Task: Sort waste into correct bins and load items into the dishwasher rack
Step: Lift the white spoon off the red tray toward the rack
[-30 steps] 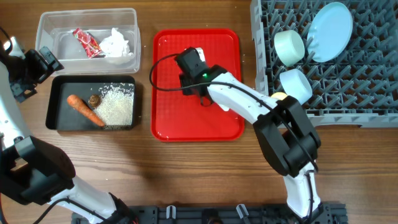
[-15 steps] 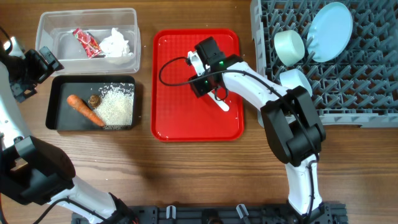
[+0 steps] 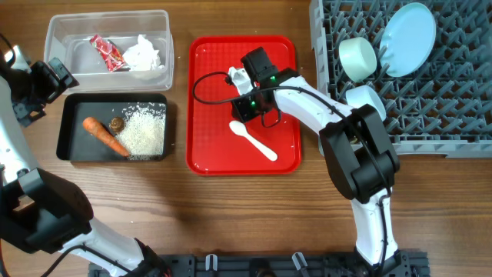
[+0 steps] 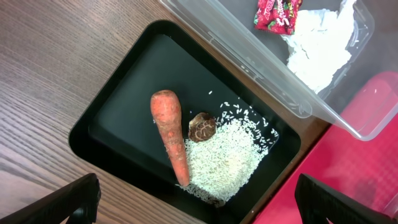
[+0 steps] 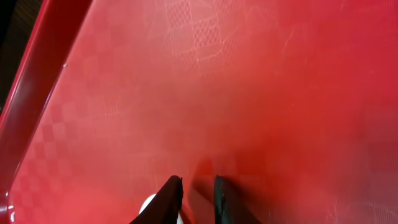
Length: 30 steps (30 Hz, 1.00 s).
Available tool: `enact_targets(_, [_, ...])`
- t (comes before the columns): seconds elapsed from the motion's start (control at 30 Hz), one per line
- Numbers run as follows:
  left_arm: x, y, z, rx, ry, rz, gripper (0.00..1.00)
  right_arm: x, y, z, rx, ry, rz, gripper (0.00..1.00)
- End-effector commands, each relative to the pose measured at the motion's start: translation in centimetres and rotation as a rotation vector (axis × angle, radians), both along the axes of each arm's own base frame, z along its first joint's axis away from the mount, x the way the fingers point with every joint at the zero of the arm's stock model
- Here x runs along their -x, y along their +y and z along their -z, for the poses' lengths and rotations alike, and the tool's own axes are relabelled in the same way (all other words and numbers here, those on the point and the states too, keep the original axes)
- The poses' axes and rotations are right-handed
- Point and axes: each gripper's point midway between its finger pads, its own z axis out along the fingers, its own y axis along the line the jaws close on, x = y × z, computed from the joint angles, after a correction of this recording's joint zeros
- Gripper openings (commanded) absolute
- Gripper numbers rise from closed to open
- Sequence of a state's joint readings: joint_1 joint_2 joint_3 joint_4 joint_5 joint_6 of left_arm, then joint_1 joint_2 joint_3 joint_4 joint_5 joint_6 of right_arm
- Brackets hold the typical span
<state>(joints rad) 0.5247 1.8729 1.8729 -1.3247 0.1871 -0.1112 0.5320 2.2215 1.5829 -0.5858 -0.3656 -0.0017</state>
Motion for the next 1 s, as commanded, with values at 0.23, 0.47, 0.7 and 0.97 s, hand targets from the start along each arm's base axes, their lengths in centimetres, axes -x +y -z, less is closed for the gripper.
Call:
enact_targets(0.23, [0.1, -0.1, -1.2, -0.014, -0.030, -0.001, 1.00, 0.7, -2.7, -0.5, 0.191, 0.026, -0.043, 0.87])
enact_targets(0.47, [0.1, -0.1, -1.2, -0.015, -0.029, -0.001, 1.00, 3.8, -3.5, 1.8, 0.474, -0.052, -0.163, 0.85])
enact_targets(0.7, [0.1, -0.1, -1.2, -0.015, -0.029, -0.001, 1.00, 6.9, -1.1, 3.7, 0.532, -0.046, -0.224, 0.72])
enact_targets(0.97, [0.1, -0.1, -1.2, -0.014, -0.030, -0.001, 1.00, 6.3, -1.5, 4.0, 0.549, -0.048, -0.163, 0.29])
